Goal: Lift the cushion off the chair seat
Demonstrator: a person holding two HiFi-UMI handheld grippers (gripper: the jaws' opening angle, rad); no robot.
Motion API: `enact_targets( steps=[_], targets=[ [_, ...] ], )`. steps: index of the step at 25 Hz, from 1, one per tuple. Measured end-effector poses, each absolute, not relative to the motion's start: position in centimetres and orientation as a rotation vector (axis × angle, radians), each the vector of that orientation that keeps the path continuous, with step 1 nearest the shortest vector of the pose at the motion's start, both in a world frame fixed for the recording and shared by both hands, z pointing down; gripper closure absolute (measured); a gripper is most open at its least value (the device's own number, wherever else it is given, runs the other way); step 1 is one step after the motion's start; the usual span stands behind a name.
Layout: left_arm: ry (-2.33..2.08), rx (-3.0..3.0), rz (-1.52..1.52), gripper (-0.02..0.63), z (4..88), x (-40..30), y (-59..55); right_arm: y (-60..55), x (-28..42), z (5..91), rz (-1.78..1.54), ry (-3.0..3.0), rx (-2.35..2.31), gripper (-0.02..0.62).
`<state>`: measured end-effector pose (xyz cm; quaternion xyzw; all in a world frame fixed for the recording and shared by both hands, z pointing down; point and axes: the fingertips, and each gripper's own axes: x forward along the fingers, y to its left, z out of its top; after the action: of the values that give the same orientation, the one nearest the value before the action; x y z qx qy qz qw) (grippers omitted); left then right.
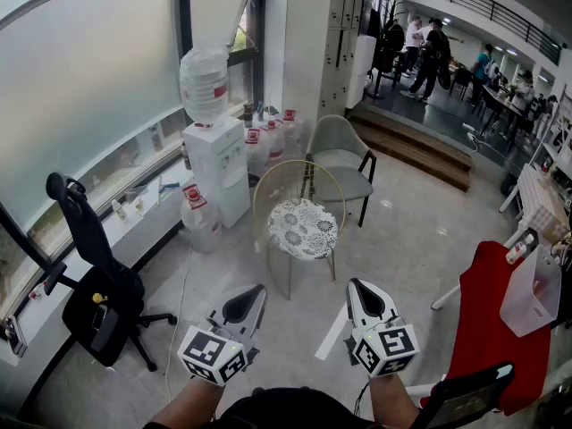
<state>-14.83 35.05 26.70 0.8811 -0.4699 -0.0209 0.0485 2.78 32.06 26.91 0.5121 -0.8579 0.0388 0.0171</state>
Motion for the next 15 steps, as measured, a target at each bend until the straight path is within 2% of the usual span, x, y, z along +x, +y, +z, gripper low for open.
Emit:
enact_targets(
  steps=[15],
  targets=[
    [-1.428, 2.689, -0.062, 0.6, 26.73, -14.78, 34.94, 32.03, 2.46, 26.87, 0.119, -2.677, 1.58, 0.586]
  ],
)
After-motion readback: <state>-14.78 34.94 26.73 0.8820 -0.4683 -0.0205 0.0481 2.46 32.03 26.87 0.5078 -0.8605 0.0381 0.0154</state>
